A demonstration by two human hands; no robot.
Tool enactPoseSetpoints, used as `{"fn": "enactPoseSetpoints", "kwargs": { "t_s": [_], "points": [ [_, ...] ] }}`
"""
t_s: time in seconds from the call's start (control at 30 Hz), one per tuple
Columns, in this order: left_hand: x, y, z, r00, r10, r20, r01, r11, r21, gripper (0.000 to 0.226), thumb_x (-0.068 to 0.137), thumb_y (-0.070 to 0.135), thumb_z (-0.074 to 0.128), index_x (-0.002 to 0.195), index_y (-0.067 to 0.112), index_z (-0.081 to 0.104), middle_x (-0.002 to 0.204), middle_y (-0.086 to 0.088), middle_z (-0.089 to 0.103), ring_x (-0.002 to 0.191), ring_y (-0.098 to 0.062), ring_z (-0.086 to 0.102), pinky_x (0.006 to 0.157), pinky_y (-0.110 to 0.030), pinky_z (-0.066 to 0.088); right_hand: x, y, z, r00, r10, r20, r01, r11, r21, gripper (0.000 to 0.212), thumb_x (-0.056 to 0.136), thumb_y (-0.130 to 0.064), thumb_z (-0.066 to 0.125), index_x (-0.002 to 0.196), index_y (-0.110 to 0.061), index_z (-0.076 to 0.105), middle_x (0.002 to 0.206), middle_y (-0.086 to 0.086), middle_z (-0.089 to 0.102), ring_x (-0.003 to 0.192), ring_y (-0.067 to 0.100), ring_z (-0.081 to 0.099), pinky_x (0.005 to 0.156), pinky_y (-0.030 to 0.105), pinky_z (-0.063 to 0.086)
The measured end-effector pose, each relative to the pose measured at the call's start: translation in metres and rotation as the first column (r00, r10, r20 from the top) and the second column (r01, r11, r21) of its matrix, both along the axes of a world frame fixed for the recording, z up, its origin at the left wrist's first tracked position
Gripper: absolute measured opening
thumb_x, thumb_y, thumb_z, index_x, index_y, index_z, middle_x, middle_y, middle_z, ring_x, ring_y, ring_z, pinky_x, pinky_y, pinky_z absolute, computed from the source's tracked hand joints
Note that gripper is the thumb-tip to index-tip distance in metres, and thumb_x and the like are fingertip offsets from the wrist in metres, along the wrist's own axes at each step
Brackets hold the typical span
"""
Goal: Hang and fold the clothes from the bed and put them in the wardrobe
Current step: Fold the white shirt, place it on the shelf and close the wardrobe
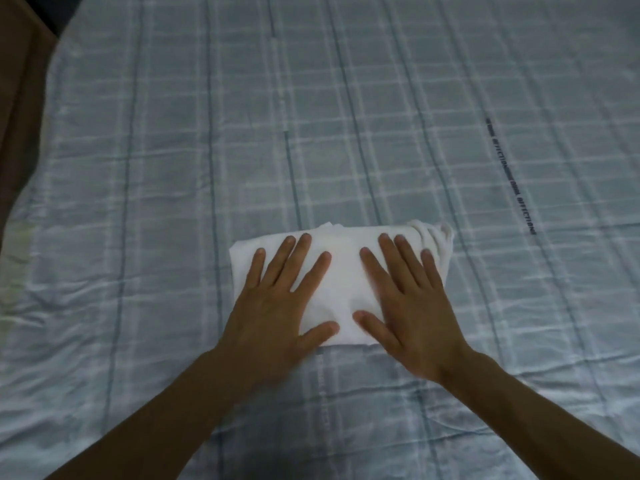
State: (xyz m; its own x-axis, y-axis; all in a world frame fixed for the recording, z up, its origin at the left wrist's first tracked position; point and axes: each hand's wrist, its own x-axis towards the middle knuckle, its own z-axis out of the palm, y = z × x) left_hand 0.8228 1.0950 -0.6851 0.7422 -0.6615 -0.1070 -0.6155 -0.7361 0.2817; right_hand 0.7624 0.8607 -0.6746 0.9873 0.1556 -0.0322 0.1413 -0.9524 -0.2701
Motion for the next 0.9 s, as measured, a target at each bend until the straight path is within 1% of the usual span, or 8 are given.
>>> {"fn": "enactPoseSetpoints", "kwargs": {
  "t_s": [0.13,0.33,0.5,0.63,0.73,0.8,0.83,0.9],
  "points": [
    [-0.02,0.0,0.0,1.0,-0.026,-0.016,0.026,0.999,0.021,0.11,0.075,0.08,0.054,0.159,0.023,0.011,0.166,-0.014,-0.003,0.152,-0.034,-0.006,0.119,-0.064,0.008,-0.018,-0.004,-0.007,0.998,0.058,0.028,-0.058,0.998,0.011,0.09,0.087,-0.069,0.049,0.156,-0.019,0.022,0.165,0.013,0.006,0.152,0.034,0.003,0.118,0.062,0.014],
    [-0.007,-0.024,-0.005,0.999,-0.008,0.032,0.006,0.999,0.044,0.115,0.064,0.055,0.071,0.159,0.027,0.013,0.164,-0.023,0.001,0.15,-0.044,-0.002,0.11,-0.074,0.011,0.004,0.004,-0.019,1.0,-0.002,0.017,0.004,0.993,-0.121,0.095,0.082,-0.079,0.044,0.157,-0.025,0.021,0.163,0.018,0.013,0.151,0.039,0.009,0.117,0.062,0.018],
    [0.0,-0.027,-0.001,0.999,-0.005,0.039,0.0,0.993,0.115,0.131,0.051,0.035,0.089,0.158,0.026,0.013,0.162,-0.026,0.007,0.149,-0.048,0.007,0.108,-0.076,0.019,0.006,0.006,-0.016,1.0,-0.025,0.01,0.026,0.991,-0.13,0.091,0.082,-0.066,0.051,0.157,-0.026,0.019,0.163,0.019,0.013,0.15,0.04,0.009,0.116,0.063,0.02],
    [-0.005,-0.03,0.005,0.996,0.045,0.078,-0.055,0.99,0.128,0.105,0.066,0.01,0.08,0.155,0.024,0.025,0.156,-0.028,0.028,0.143,-0.049,0.027,0.102,-0.073,0.034,0.003,0.016,-0.011,0.995,-0.089,0.046,0.095,0.985,-0.147,0.085,0.085,-0.036,0.07,0.156,-0.025,0.025,0.161,0.021,0.02,0.149,0.043,0.015,0.112,0.066,0.027],
    [-0.001,-0.028,0.017,0.998,0.042,0.035,-0.048,0.983,0.176,0.106,0.056,0.01,0.09,0.147,0.022,0.037,0.147,-0.027,0.045,0.133,-0.048,0.045,0.094,-0.069,0.045,0.01,0.019,0.002,0.995,-0.094,0.027,0.096,0.984,-0.148,0.085,0.075,-0.025,0.077,0.151,-0.025,0.038,0.153,0.021,0.038,0.139,0.046,0.038,0.101,0.063,0.043],
    [0.006,-0.029,0.032,0.998,0.059,-0.006,-0.057,0.976,0.212,0.114,0.042,0.004,0.094,0.142,0.023,0.042,0.141,-0.025,0.053,0.125,-0.047,0.054,0.089,-0.066,0.05,0.02,0.016,0.019,0.997,-0.081,-0.013,0.078,0.985,-0.151,0.094,0.058,-0.02,0.09,0.143,-0.023,0.05,0.141,0.021,0.054,0.123,0.046,0.056,0.084,0.058,0.055],
    [0.009,-0.031,0.044,0.997,0.072,0.003,-0.071,0.978,0.198,0.112,0.046,0.001,0.092,0.144,0.024,0.042,0.144,-0.024,0.05,0.127,-0.047,0.052,0.091,-0.065,0.049,0.025,0.014,0.029,0.997,-0.075,-0.021,0.07,0.984,-0.162,0.096,0.05,-0.019,0.093,0.138,-0.021,0.056,0.133,0.02,0.06,0.114,0.044,0.062,0.075,0.054,0.058],
    [0.013,-0.035,0.073,0.995,0.095,-0.004,-0.093,0.979,0.182,0.097,0.078,0.0,0.073,0.156,0.029,0.021,0.161,-0.02,0.02,0.146,-0.043,0.025,0.111,-0.062,0.031,0.034,0.012,0.055,0.998,-0.052,-0.033,0.045,0.982,-0.185,0.09,0.043,-0.02,0.095,0.128,-0.02,0.063,0.12,0.017,0.068,0.098,0.037,0.069,0.063,0.046,0.059]
  ]
}}
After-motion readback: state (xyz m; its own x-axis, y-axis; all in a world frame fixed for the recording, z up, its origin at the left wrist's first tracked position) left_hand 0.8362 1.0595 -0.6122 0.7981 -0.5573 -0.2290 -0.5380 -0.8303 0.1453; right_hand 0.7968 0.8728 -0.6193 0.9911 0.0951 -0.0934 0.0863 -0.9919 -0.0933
